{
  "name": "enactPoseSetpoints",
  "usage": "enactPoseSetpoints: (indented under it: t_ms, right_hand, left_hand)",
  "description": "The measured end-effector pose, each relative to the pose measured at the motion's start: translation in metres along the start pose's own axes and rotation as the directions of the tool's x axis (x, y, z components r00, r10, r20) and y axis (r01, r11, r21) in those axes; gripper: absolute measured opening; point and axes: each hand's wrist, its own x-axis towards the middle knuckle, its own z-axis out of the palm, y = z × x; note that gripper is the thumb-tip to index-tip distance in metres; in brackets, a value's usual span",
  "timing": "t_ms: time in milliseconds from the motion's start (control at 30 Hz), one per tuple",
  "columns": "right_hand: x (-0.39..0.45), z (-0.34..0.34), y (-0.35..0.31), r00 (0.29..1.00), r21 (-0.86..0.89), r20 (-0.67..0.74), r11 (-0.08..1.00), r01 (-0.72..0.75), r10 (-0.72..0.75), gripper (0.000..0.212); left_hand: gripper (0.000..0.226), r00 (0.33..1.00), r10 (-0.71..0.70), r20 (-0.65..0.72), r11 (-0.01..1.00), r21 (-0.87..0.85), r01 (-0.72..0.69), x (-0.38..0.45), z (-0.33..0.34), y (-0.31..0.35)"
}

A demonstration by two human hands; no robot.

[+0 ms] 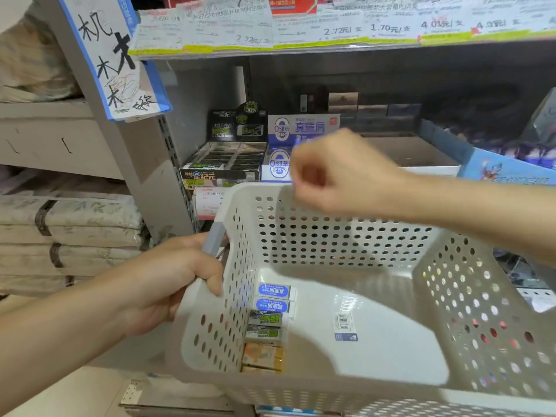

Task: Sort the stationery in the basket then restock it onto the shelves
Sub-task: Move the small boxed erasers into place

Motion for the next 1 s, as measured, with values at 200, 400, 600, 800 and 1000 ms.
enactPoseSetpoints:
  t_ms: [200, 400, 600, 800, 1000]
  right_hand:
    - [-0.022, 0.079, -0.003, 0.645, -0.261, 0.747, 0.963, 0.063, 0.16, 0.048]
    - [-0.025, 0.123, 0.006, 0.702, -0.195, 0.704, 0.98, 0.046, 0.107, 0.046]
    - [-0.022, 0.137, 0.012, 0.731, -0.226, 0.672, 0.973, 0.046, 0.121, 0.021]
    - [-0.022, 0.14, 0.012, 0.748, -0.209, 0.658, 0.975, 0.069, 0.088, 0.026]
    - [-0.021, 0.131, 0.011, 0.739, -0.23, 0.67, 0.966, 0.115, 0.072, 0.027]
  left_hand:
    - [0.057, 1.0, 0.012, -0.002, 1.0, 0.019, -0.012, 0.001, 0.005, -0.002]
    - [0.06, 0.999, 0.033, -0.022, 0.998, 0.048, -0.032, -0.001, 0.006, -0.005]
    - [0.061, 0.999, 0.017, -0.032, 0.999, 0.045, -0.016, 0.001, 0.006, -0.007]
    - [0.055, 0.999, 0.021, -0.028, 0.998, 0.051, -0.019, 0.001, 0.006, -0.006]
    - [0.055, 1.0, 0.011, -0.019, 0.999, 0.051, -0.01, 0.003, 0.006, -0.008]
